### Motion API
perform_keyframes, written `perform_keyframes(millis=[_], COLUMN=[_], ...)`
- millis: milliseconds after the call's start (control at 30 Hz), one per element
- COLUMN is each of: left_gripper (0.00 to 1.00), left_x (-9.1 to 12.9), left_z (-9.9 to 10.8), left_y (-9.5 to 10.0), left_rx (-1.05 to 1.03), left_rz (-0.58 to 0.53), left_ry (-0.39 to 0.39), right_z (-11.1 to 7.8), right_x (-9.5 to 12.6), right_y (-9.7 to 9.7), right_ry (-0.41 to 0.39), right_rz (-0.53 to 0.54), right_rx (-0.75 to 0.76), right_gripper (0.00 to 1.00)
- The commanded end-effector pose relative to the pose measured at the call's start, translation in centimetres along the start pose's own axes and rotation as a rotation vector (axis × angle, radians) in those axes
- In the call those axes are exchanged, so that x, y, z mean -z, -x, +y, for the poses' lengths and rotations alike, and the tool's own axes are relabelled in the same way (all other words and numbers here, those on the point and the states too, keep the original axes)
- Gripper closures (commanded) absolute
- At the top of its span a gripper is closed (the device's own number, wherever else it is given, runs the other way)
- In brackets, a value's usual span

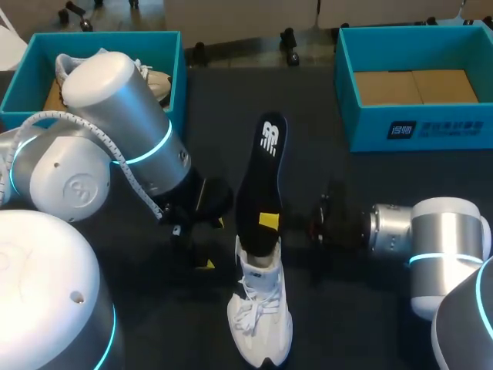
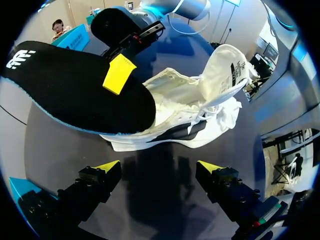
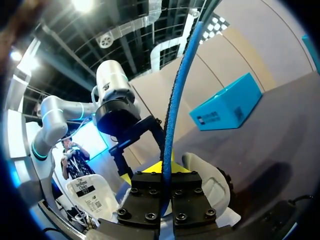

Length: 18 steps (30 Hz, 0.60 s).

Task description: Take the shoe out of the shoebox, open the shoe tongue, remove and reinsert the insole, then place the shoe into the shoebox

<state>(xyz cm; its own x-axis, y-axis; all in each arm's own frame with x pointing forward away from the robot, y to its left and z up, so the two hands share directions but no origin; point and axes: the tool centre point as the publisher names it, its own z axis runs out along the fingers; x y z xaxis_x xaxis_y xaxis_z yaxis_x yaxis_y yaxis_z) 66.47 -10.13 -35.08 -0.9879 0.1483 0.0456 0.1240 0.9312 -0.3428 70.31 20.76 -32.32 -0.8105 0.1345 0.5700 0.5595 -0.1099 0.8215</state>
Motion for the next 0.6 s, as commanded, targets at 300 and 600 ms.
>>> perform_keyframes(millis=[300, 600], left_gripper=[0.00, 0.00], left_x=[-0.1, -0.1], left_z=[0.0, 0.0], left_y=[0.0, 0.0], left_rx=[0.000, 0.000], left_rz=[-0.001, -0.001], left_ry=[0.000, 0.000], right_z=[-1.7, -3.1], right_x=[1.0, 0.9], right_y=[-0.3, -0.7], right_ry=[0.005, -0.013], right_rz=[0.014, 0.046], right_rx=[-0.016, -0.032], right_gripper=[1.00, 1.00])
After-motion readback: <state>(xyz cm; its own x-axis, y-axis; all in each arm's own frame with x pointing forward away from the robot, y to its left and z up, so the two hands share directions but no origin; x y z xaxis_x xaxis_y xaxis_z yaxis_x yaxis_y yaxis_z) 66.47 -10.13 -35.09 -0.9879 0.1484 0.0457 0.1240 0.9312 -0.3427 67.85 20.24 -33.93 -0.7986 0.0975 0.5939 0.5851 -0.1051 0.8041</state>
